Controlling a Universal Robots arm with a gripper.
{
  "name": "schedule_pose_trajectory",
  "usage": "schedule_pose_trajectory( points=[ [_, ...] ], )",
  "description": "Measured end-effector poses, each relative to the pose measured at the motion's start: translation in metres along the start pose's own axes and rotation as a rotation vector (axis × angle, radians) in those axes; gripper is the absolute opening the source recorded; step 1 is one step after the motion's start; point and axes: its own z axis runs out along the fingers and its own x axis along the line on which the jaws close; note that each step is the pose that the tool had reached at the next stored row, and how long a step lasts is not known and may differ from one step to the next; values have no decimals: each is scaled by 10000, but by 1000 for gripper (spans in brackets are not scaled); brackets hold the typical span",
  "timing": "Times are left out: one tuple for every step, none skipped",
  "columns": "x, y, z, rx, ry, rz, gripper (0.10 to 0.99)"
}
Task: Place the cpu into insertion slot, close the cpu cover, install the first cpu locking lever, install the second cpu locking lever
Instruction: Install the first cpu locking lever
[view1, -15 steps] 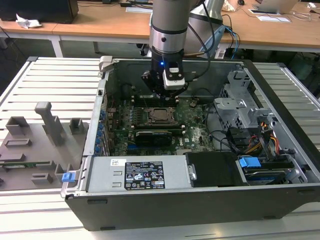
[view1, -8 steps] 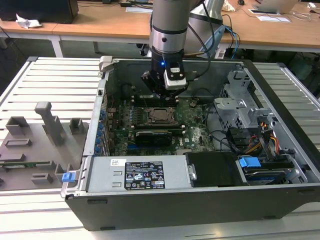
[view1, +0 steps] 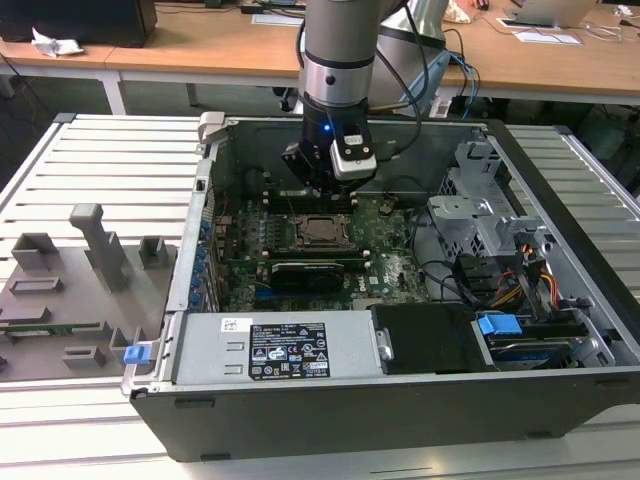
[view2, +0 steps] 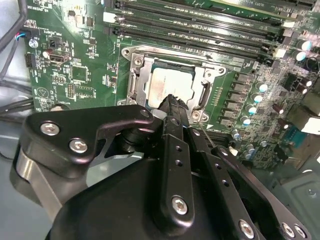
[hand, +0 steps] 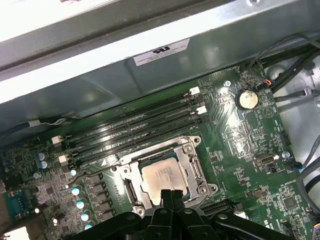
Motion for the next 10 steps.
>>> schedule_pose_trajectory(
  points=[
    [0, 0, 0, -3, 2, -160, 106],
    [0, 0, 0, -3, 4, -260, 106],
    [0, 0, 0, -5, 6, -409, 106],
    [0, 0, 0, -8, 10, -608, 106],
    [0, 0, 0, -11, 14, -847, 106],
    [0, 0, 0, -14, 17, -1058, 106],
    [0, 0, 0, -16, 20, -1197, 106],
    [0, 0, 0, -17, 21, -1294, 106],
    [0, 0, 0, -18, 23, -1380, 106],
    [0, 0, 0, -20, 24, -1489, 106]
  ],
)
